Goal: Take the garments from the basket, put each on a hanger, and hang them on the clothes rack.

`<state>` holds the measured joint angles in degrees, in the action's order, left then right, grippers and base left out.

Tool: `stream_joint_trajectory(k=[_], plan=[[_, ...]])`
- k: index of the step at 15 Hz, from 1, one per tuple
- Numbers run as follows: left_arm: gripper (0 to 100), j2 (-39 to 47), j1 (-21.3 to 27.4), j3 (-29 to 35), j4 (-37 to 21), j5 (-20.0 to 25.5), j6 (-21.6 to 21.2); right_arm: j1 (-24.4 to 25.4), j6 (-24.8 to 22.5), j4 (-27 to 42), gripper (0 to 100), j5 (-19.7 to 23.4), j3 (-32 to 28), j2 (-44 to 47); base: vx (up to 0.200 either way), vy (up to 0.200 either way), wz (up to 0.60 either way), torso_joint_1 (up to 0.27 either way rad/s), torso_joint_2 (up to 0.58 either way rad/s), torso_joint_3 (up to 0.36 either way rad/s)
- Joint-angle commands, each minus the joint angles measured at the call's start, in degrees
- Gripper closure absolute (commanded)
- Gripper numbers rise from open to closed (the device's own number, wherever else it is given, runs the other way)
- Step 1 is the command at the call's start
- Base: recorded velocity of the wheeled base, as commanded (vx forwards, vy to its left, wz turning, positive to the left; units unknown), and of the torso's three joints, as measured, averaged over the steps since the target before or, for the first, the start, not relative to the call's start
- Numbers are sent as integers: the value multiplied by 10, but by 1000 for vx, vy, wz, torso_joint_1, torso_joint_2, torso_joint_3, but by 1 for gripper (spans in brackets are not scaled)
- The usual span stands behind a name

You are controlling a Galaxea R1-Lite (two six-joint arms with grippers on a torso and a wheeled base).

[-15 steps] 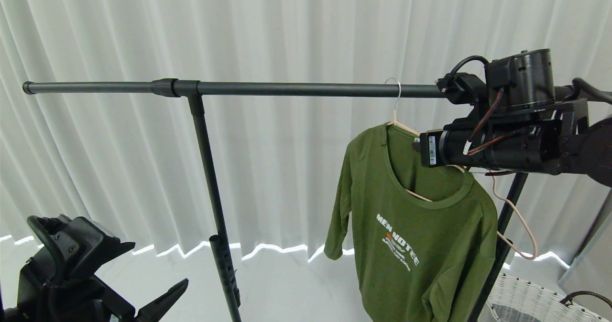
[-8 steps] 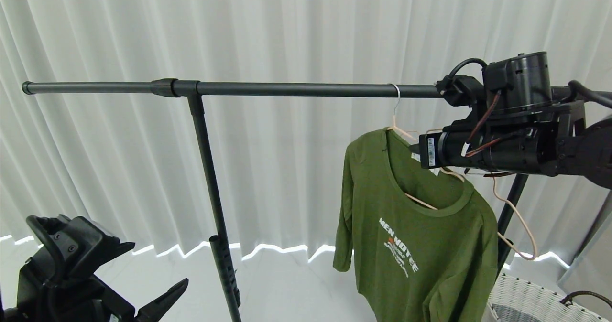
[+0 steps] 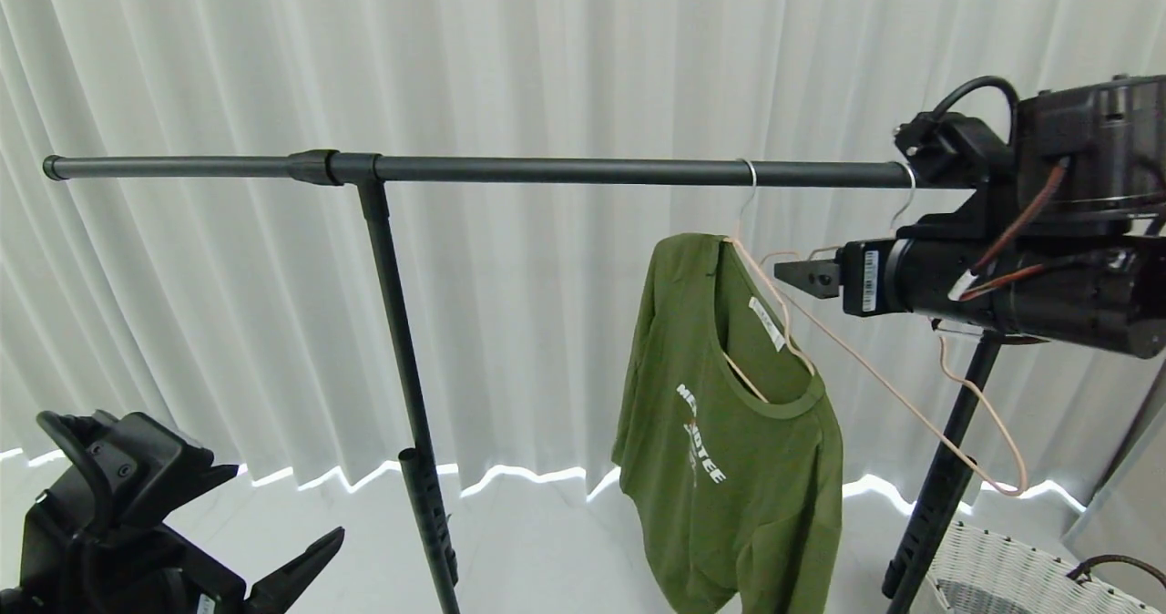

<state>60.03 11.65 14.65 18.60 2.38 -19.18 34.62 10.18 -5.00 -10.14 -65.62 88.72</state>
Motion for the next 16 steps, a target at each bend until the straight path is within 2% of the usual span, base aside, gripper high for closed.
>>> stream_joint_trajectory(k=[1,4,7,9,11,12,16], plan=[[0,-2,-29,-2,0,0,0,3,-7,-2,0,-4,62,-89,0,0,0,0,0,0],[0,-3,-73,6,1,0,0,-9,-46,-7,0,-4,145,-163,0,0,0,0,0,0],[0,-6,-95,7,1,0,-1,-31,-61,-4,0,-5,178,-196,0,0,0,0,0,0],[0,-9,-107,7,1,-1,-2,-84,-120,-2,0,-4,207,-212,0,0,0,0,0,0],[0,-9,-114,6,1,-5,-3,-122,-167,3,0,-4,224,-220,-200,0,0,5,7,5],[0,-9,-114,5,1,-5,-3,-133,-176,13,0,-4,224,-222,-200,0,0,17,2,2],[0,-9,-114,3,1,-5,-2,-142,-177,24,0,-4,226,-220,-200,0,0,-2,4,2]])
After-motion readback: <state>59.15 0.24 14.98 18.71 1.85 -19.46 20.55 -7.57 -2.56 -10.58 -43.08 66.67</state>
